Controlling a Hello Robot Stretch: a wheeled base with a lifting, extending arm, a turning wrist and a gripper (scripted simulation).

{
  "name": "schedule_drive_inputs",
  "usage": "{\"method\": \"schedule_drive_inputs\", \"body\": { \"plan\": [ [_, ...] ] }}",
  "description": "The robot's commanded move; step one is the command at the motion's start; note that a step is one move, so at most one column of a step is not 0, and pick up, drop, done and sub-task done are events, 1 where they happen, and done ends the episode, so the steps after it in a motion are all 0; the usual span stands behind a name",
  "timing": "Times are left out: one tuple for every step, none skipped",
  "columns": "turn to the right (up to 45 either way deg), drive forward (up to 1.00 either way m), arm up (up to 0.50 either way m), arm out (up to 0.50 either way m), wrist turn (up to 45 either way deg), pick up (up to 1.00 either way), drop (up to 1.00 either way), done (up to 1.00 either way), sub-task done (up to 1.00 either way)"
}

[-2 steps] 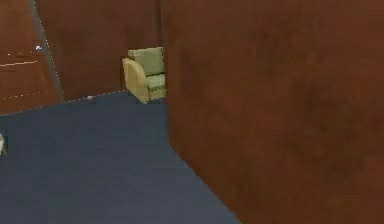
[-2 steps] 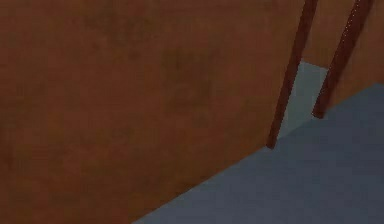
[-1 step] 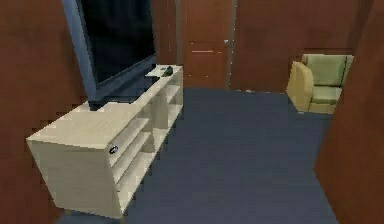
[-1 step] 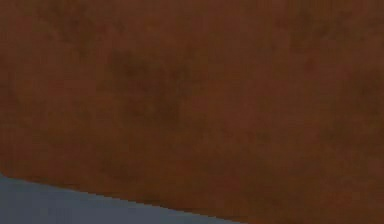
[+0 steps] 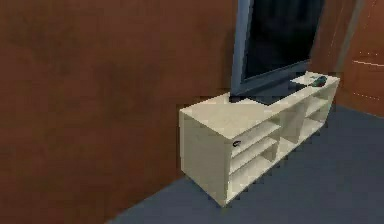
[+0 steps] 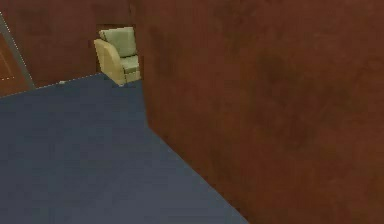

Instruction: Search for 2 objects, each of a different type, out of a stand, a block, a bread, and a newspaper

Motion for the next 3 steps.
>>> {"method": "schedule_drive_inputs", "body": {
  "plan": [
    [0.0, 0.45, 0.00, 0.00, 0.0, 0.00, 0.00, 0.00, 0.00],
    [27.0, 0.00, 0.00, 0.00, 0.0, 0.00, 0.00, 0.00, 0.00],
    [0.0, 0.00, 0.00, 0.00, 0.0, 0.00, 0.00, 1.00, 0.00]
  ]
}}
